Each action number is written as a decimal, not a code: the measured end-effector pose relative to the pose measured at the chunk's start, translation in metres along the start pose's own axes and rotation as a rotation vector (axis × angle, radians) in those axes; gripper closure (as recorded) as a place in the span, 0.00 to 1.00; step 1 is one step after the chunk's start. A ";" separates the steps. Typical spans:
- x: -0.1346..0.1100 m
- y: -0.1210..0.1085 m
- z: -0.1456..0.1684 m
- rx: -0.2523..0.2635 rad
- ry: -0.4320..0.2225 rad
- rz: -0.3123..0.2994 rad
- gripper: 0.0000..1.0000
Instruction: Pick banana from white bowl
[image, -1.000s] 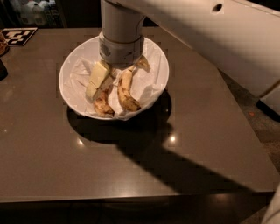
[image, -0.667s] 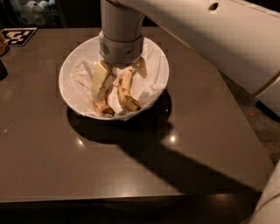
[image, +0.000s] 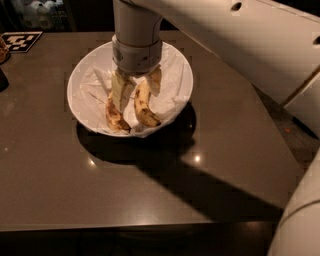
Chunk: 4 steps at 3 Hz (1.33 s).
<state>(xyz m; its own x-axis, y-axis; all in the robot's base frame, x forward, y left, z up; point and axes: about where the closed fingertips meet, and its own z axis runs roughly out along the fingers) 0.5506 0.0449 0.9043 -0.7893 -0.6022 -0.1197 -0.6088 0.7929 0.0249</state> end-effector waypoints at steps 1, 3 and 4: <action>-0.004 -0.003 0.004 0.014 0.011 0.013 0.38; -0.012 -0.005 0.017 0.041 0.039 0.025 0.39; -0.015 -0.008 0.026 0.052 0.056 0.034 0.43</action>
Offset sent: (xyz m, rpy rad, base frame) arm 0.0041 -0.0073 -0.0158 -0.1010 0.0523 -0.0321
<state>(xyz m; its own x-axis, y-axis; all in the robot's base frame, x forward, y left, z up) 0.5692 0.0503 0.8805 -0.8137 -0.5777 -0.0642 -0.5775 0.8161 -0.0241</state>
